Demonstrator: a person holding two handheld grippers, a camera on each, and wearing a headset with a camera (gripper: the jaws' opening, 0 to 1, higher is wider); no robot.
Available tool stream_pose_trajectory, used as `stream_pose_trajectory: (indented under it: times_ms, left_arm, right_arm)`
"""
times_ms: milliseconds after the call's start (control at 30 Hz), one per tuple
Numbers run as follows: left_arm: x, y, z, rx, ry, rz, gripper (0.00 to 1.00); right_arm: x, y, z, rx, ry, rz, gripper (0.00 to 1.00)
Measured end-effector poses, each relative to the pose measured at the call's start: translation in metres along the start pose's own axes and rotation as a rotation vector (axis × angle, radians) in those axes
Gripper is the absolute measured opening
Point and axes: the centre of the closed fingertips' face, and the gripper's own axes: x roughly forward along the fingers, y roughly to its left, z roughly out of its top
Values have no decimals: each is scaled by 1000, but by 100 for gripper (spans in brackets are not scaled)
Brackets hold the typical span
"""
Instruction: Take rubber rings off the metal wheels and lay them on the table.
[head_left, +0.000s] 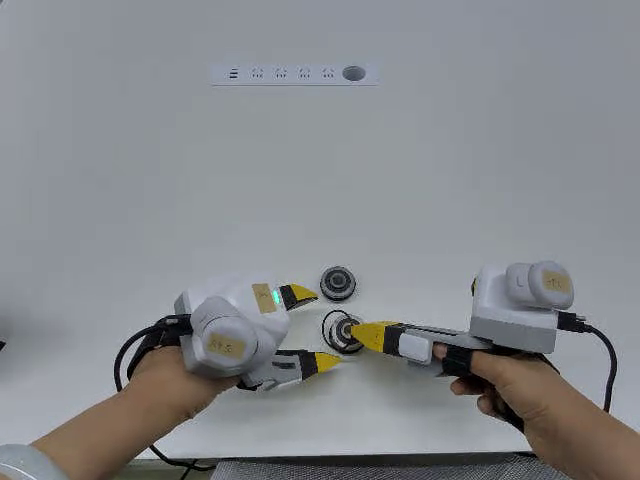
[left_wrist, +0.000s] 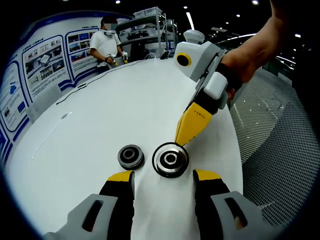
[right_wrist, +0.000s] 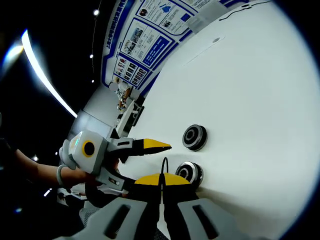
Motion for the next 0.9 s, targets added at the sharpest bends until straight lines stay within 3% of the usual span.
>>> stream_pose_trajectory:
  times_ms: [333, 900]
  left_arm:
    - [-8, 5, -8, -19, 2, 29, 54]
    - [-19, 6, -16, -49, 3, 51, 54]
  right_arm:
    - [-14, 8, 11, 25, -62, 23, 2]
    - [-55, -30, 37, 79, -191, -74, 2]
